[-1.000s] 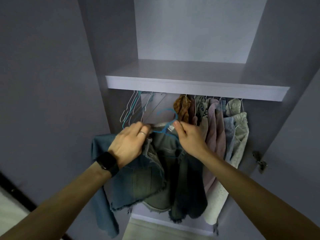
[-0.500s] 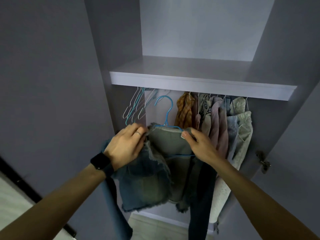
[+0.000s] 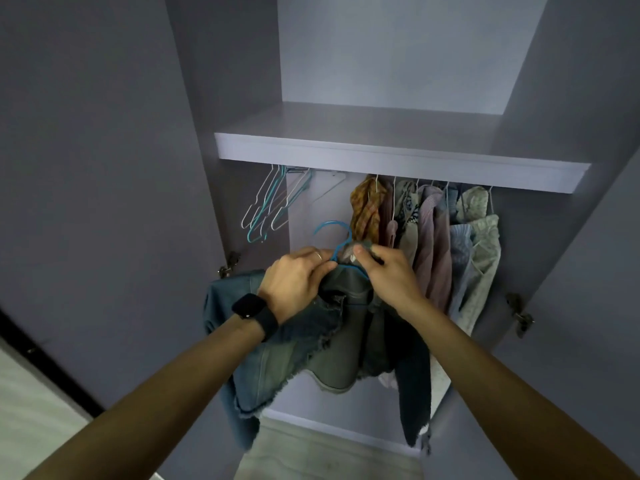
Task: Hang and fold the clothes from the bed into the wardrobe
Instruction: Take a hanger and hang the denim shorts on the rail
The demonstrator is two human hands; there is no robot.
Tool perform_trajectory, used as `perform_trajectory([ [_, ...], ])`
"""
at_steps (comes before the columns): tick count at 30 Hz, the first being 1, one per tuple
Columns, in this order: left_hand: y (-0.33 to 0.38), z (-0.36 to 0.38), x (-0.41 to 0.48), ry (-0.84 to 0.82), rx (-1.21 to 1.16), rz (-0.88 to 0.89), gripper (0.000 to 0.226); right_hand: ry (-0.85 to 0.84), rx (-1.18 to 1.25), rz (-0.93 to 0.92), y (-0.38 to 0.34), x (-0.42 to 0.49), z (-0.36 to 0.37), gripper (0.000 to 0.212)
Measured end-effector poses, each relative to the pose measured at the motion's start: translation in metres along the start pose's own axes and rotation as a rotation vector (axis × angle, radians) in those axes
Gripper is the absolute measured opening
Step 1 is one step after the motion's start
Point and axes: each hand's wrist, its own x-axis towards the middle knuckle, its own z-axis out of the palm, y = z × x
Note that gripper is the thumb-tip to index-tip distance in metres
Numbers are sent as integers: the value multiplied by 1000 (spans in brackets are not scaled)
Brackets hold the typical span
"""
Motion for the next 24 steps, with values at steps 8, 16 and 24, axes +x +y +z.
perform_trajectory([
  [8,-15,-16,11,185,-121,-126,6,-369,-70,-70,18,0,-25,33],
  [16,-15,-20,11,-139,272,76,24,-57,-178,-280,39,-14,-14,20],
  [24,-15,-24,12,-45,-36,-98,8,-340,-467,66,20,18,-36,57],
])
